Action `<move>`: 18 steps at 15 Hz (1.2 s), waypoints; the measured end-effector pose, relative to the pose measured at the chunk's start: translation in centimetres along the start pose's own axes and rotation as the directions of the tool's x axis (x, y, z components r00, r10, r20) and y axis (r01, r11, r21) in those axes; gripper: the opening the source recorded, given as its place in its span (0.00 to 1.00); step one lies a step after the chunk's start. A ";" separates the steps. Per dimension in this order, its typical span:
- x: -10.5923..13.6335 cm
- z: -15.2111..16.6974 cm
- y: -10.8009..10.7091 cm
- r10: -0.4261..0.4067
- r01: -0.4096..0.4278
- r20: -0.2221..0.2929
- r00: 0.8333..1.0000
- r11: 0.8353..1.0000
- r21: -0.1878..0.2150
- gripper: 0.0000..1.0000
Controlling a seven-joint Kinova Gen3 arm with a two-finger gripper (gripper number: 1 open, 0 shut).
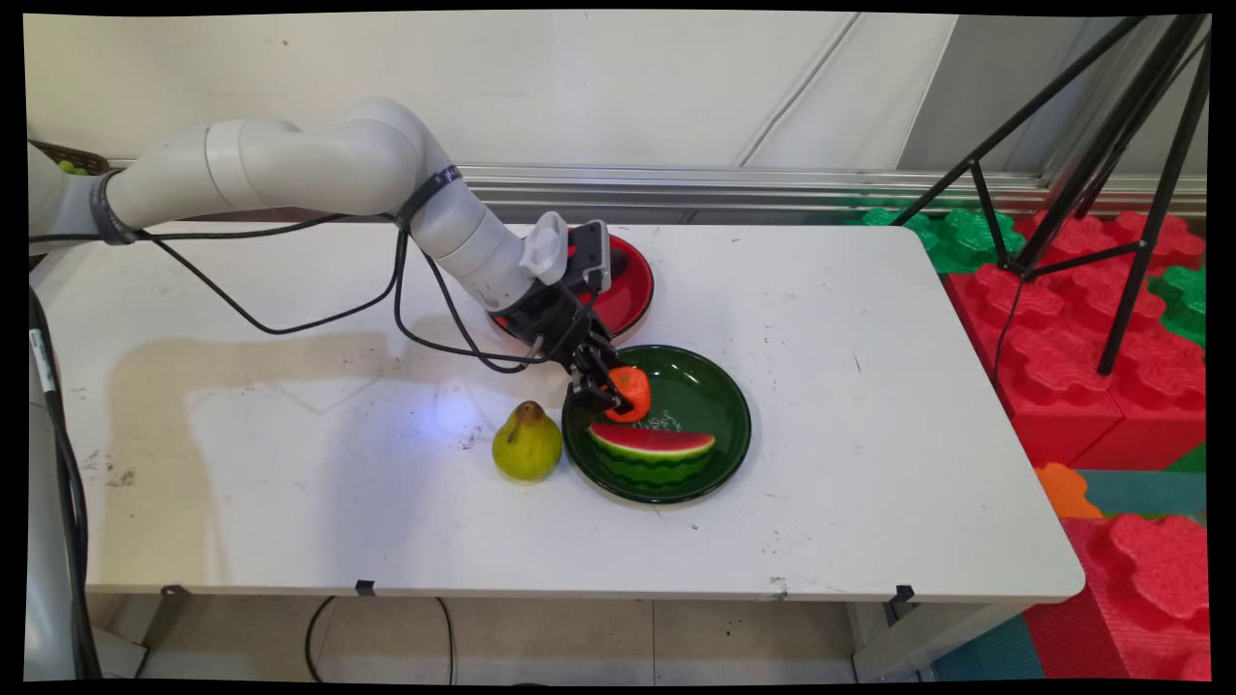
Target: Place the picked object on the table
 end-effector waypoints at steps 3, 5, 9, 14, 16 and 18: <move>0.0 -0.8 0.0 -0.009 0.009 -0.020 1.000 1.000 0.008 0.00; 0.0 -1.6 0.2 -0.011 0.012 -0.035 0.999 1.000 0.015 0.00; -0.1 -3.3 0.4 -0.017 0.018 -0.068 0.998 0.999 0.026 0.00; -0.6 -6.8 1.0 -0.027 0.032 -0.121 0.992 0.999 0.041 0.00; -1.0 -8.4 1.2 -0.041 0.047 -0.139 0.990 0.998 0.045 0.00; -1.7 -10.0 1.4 -0.051 0.059 -0.152 0.987 0.997 0.049 0.00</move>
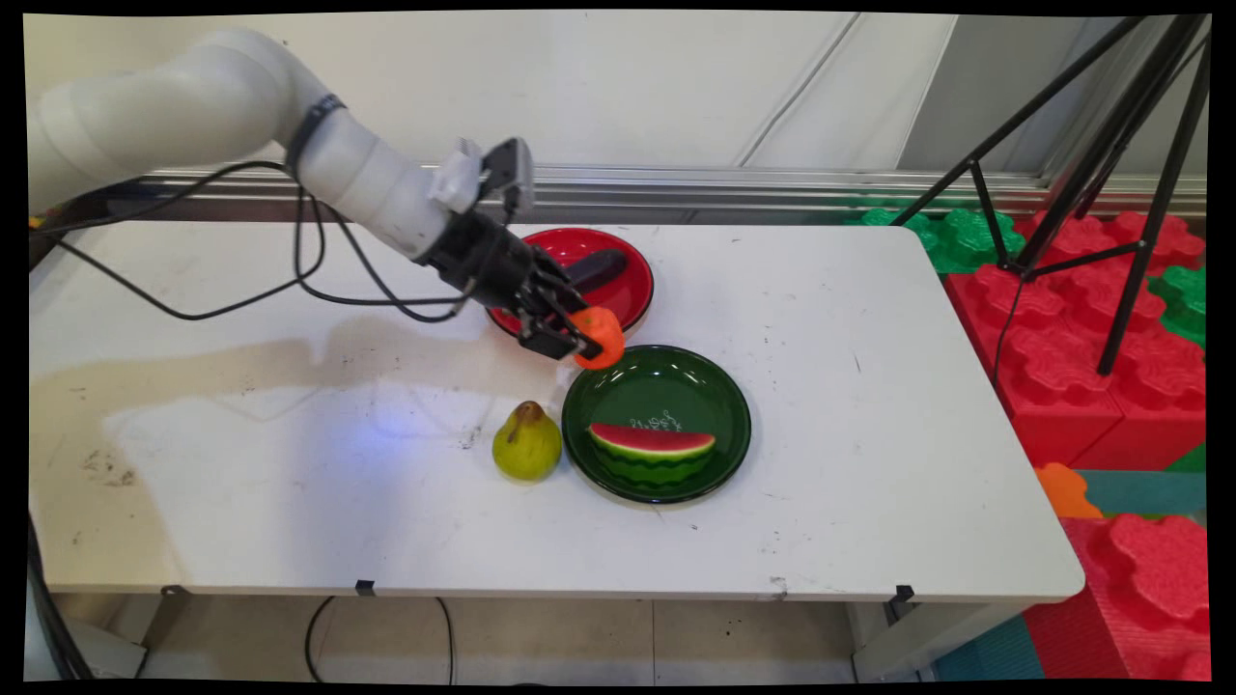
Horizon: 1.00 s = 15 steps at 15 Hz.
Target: Place the picked object on the table
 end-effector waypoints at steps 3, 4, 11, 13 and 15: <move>-0.6 -1.8 0.0 -0.008 0.008 -0.007 1.000 1.000 0.005 0.00; -1.0 -2.5 0.0 -0.011 0.011 -0.006 1.000 1.000 0.007 0.00; -4.4 -6.8 0.0 0.000 -0.001 0.043 0.999 1.000 0.019 0.00; -5.4 -7.6 -0.1 0.000 -0.002 0.060 0.998 1.000 0.023 0.00; -6.7 -8.4 -0.3 -0.001 -0.001 0.083 0.997 1.000 0.027 0.00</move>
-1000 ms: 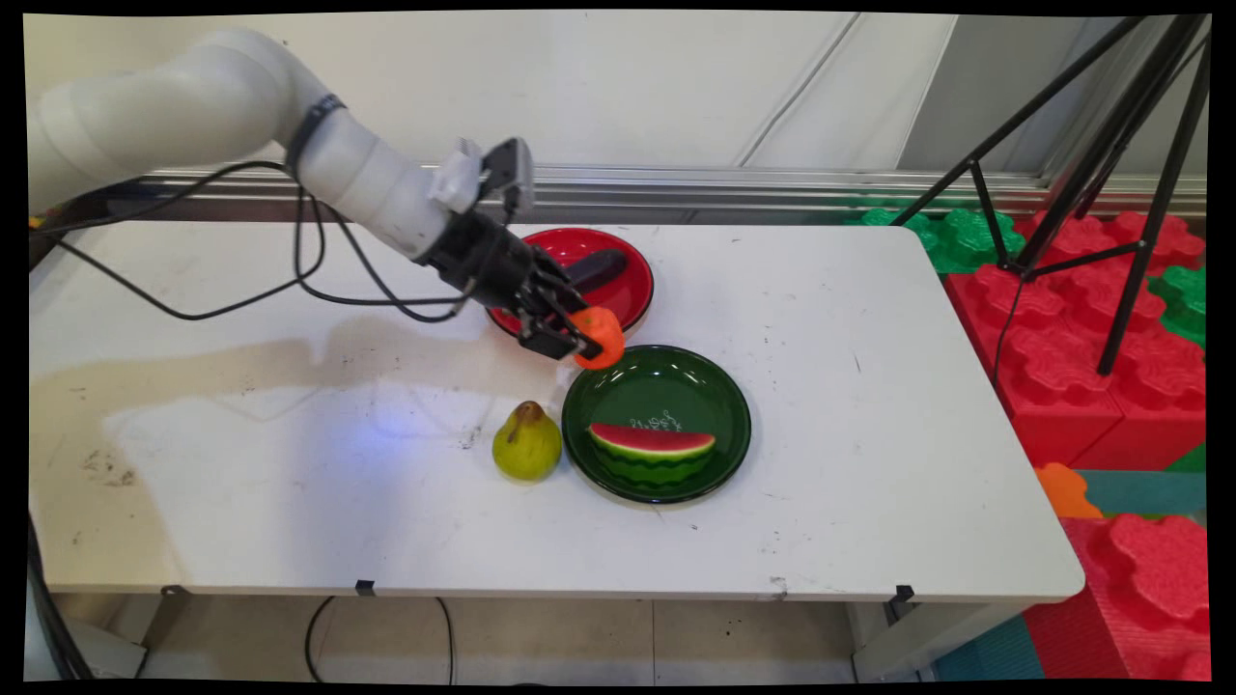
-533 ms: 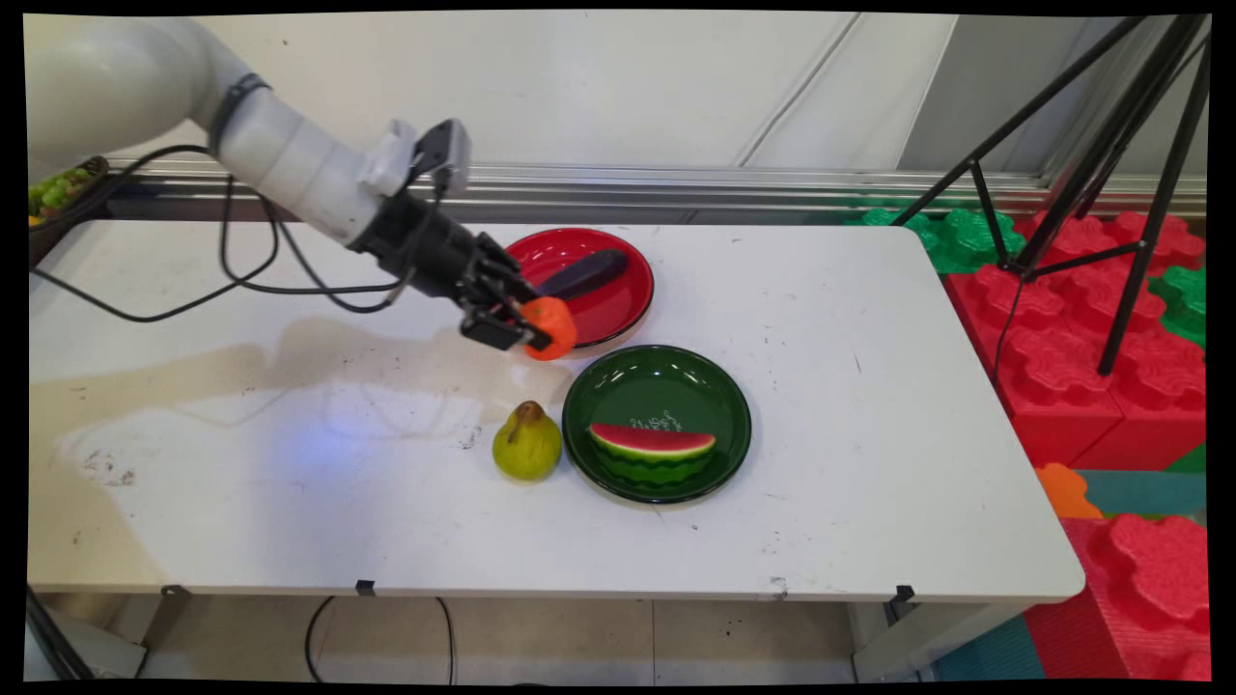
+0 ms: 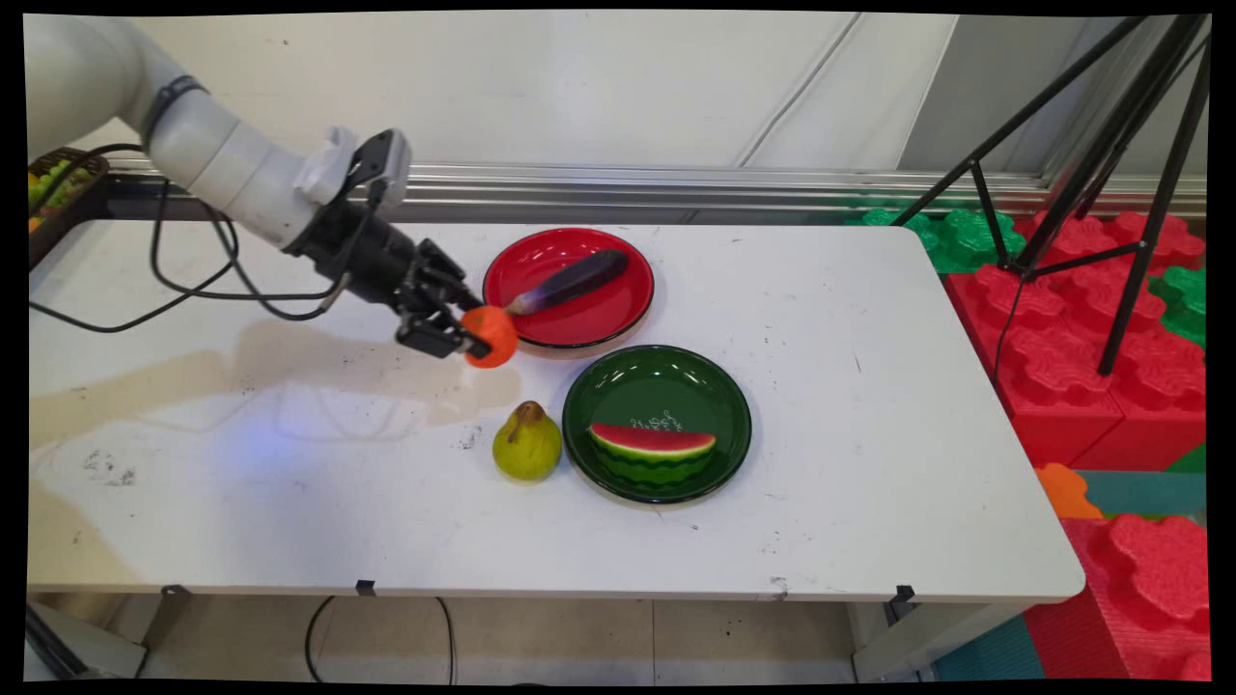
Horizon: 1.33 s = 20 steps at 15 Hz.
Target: Place the picked object on the table
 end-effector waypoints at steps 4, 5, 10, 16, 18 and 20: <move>-2.6 -0.5 -0.6 -0.016 0.015 0.047 0.999 1.000 0.008 0.00; -3.2 -0.4 -0.8 -0.019 0.019 0.061 0.998 1.000 0.009 0.00; -5.5 0.9 -1.3 -0.035 0.035 0.121 0.992 0.999 0.001 0.00; -7.1 2.2 -1.5 -0.051 0.054 0.170 0.984 0.998 -0.014 0.00; -7.5 2.5 -1.6 -0.055 0.059 0.180 0.982 0.998 -0.017 0.00; -7.7 2.6 -1.8 -0.057 0.062 0.182 0.982 0.998 -0.019 1.00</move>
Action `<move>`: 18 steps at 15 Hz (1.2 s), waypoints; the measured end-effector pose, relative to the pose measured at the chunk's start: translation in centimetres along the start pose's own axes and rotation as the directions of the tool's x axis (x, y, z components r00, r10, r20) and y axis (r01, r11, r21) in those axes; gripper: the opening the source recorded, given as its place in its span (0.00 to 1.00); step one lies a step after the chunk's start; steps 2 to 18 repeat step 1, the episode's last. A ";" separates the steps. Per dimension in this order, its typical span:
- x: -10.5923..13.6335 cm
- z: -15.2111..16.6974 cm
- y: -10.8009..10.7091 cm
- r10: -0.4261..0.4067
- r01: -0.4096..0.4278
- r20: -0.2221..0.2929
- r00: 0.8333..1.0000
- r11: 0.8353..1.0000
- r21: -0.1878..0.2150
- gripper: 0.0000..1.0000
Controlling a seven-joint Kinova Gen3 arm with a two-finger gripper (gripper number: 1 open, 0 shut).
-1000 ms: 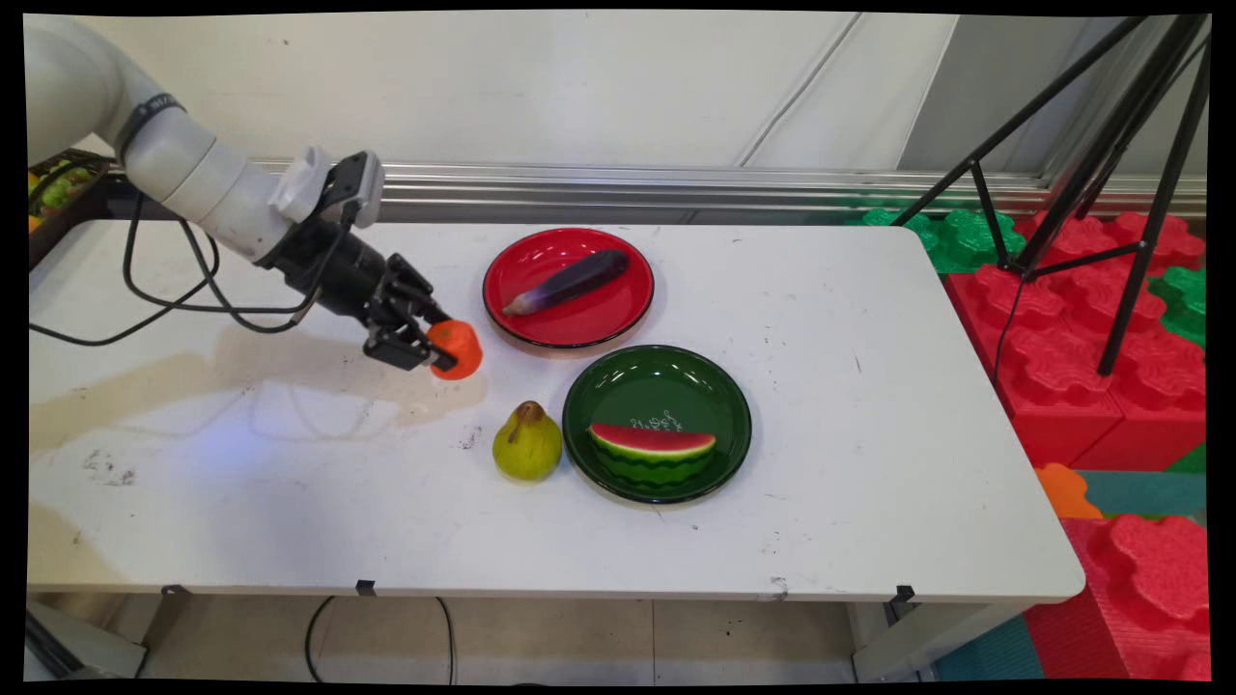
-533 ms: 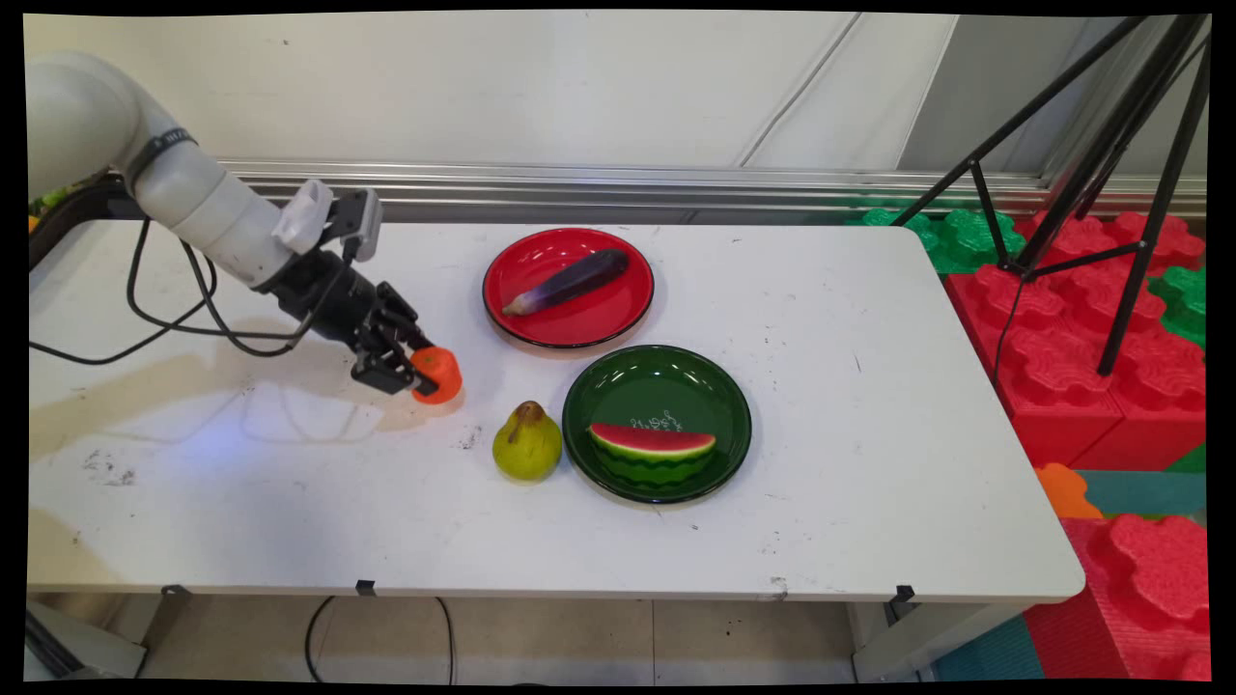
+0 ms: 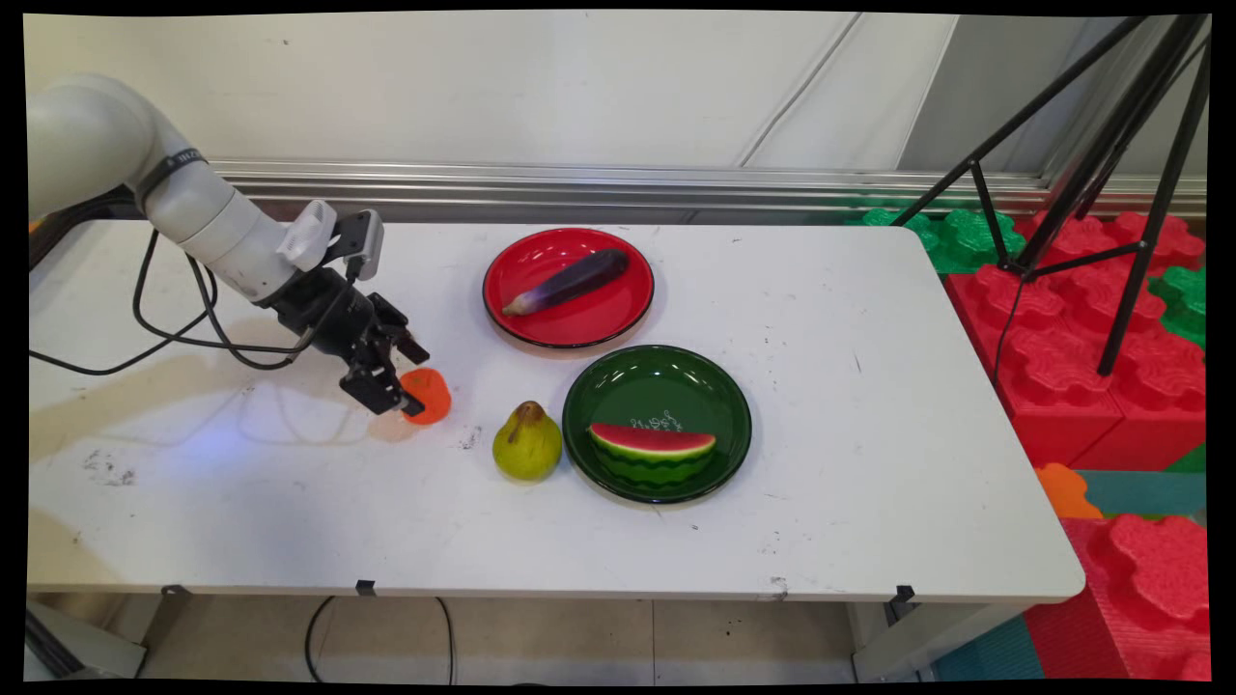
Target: Place the picked object on the table
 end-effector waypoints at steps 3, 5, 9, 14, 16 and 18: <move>-0.1 0.0 -0.1 -0.001 0.001 0.000 1.000 1.000 -0.001 1.00; -0.1 0.0 -0.1 -0.001 0.001 0.000 1.000 1.000 -0.001 1.00; -0.1 0.0 -0.1 -0.001 0.001 0.000 1.000 1.000 -0.001 1.00; -0.1 0.0 -0.1 -0.001 0.001 0.000 1.000 1.000 -0.001 1.00; -0.1 0.0 -0.1 -0.001 0.001 0.000 1.000 1.000 -0.001 1.00; -0.1 0.0 -0.1 -0.001 0.001 0.000 1.000 1.000 -0.001 1.00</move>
